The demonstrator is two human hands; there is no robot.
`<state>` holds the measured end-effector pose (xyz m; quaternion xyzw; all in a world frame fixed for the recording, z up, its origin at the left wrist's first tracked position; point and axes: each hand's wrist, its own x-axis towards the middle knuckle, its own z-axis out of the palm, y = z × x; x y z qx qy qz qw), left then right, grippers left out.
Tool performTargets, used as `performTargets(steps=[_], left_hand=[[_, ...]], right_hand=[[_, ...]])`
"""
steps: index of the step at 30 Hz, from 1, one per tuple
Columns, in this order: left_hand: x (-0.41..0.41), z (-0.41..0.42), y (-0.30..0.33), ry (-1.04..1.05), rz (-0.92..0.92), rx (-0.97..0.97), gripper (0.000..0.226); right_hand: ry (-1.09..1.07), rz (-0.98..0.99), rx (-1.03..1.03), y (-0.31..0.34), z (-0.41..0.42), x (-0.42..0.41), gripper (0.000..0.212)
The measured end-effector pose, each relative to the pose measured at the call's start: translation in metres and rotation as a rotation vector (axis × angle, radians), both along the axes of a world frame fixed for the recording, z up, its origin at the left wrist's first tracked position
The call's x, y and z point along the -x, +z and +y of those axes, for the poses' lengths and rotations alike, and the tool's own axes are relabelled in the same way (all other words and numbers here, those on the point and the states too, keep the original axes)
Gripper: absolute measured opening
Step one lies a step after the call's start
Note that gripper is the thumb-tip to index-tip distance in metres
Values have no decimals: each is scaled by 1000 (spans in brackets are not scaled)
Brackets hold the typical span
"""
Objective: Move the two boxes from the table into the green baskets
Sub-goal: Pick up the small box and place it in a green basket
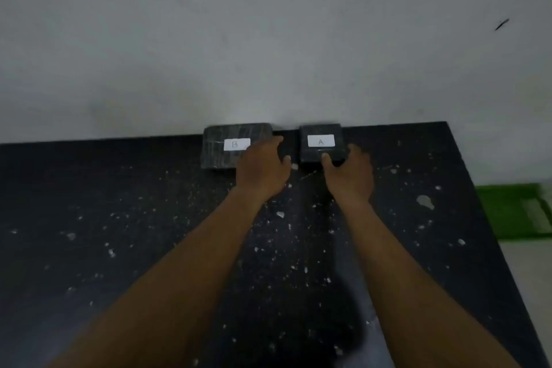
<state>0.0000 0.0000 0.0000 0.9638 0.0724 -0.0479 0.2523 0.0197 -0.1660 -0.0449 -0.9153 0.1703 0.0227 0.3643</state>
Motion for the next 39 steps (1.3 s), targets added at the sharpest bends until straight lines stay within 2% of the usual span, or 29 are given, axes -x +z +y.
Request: performTargets(steps=[3, 8, 12, 17, 22, 26, 28, 31, 35, 39], left_hand=[[-15, -12, -15, -10, 44, -39, 53], [-24, -26, -33, -27, 60, -130, 46], [-25, -27, -37, -9, 67, -175, 40], [-26, -25, -37, -32, 80, -176, 42], [-25, -23, -34, -80, 115, -209, 39], [-25, -27, -31, -185, 222, -359, 52], [-26, -28, -30, -191, 244, -382, 54], [-26, -27, -32, -179, 227, -372, 45], [-23, -25, -30, -158, 191, -315, 37], [-14, -22, -27, -98, 114, -196, 34]], right_hand=[[-87, 141, -115, -13, -8, -18, 65], [-143, 190, -216, -21, -14, -39, 50], [-200, 321, -351, -19, -15, -54, 40], [-284, 426, -523, -11, -18, -68, 39], [-312, 432, -557, -7, -17, -66, 34], [-274, 421, -497, -10, -14, -58, 52], [-258, 384, -482, -11, -13, -55, 44], [-241, 338, -504, -10, -12, -52, 35], [-253, 335, -716, -6, -14, -49, 21], [-342, 340, -959, -2, -25, -39, 48]])
